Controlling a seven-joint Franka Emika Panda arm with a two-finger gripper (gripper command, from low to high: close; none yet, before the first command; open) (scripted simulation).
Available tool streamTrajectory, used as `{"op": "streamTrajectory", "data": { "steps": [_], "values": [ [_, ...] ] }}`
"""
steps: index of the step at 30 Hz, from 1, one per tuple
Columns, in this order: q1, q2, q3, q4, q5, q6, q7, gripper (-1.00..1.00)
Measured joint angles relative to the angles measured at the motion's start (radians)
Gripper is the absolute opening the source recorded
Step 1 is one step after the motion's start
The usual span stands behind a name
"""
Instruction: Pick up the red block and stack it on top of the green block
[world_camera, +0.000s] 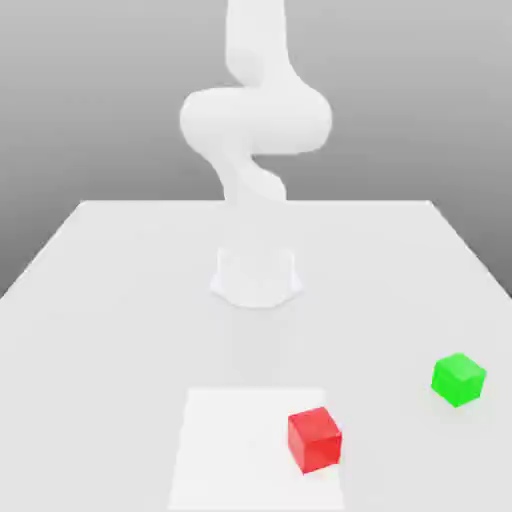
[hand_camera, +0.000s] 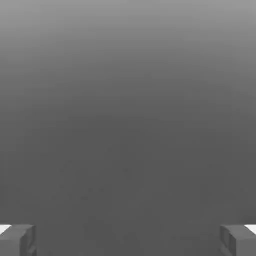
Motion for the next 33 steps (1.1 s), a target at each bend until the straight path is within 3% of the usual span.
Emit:
{"op": "streamTrajectory", "data": {
  "steps": [21, 27, 28, 33],
  "values": [
    [0.109, 0.768, 0.039, -0.291, -0.009, 0.378, -0.161, 0.00],
    [0.120, 0.985, 0.026, -0.281, -0.032, 0.547, -0.154, 0.00],
    [0.122, 1.010, 0.023, -0.277, -0.035, 0.568, -0.152, -1.00],
    [0.121, 1.010, 0.024, -0.277, -0.037, 0.568, -0.150, -1.00]
  ]
}}
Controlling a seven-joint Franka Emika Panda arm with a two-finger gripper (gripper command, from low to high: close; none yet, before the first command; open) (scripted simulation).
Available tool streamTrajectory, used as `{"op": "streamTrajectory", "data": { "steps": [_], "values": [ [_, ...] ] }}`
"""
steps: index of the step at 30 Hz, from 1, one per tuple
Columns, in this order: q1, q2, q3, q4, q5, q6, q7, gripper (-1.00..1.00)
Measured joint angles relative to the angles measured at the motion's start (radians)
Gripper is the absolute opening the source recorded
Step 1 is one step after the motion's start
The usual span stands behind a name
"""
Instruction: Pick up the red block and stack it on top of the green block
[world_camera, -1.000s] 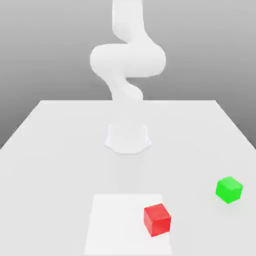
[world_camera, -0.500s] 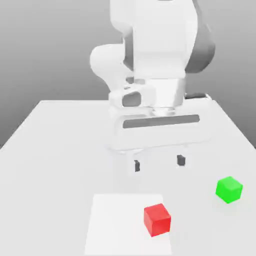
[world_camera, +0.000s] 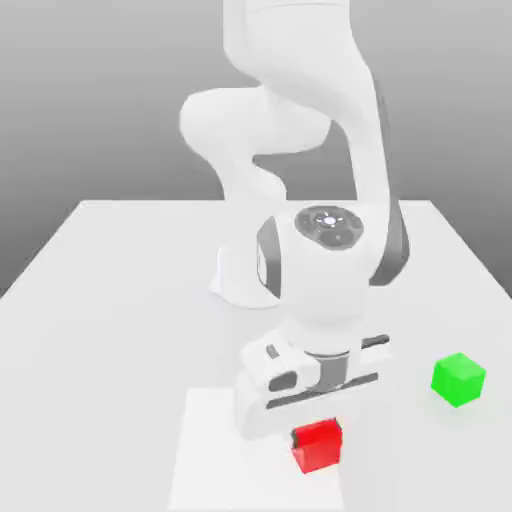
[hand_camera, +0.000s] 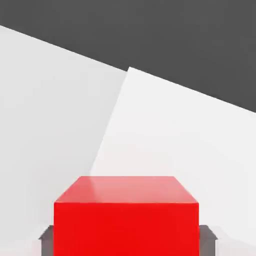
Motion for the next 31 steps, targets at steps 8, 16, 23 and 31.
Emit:
{"op": "streamTrajectory", "data": {
  "steps": [8, 16, 23, 31],
  "values": [
    [0.000, -0.181, 0.023, -0.028, 0.024, -0.153, -0.030, -1.00],
    [0.213, -0.274, 0.178, -0.045, 0.058, -0.227, -0.282, -1.00],
    [0.437, -0.293, 0.248, -0.054, 0.031, -0.239, -0.446, -1.00],
    [0.434, -0.138, 0.180, -0.047, -0.073, -0.096, -0.380, 1.00]
  ]
}}
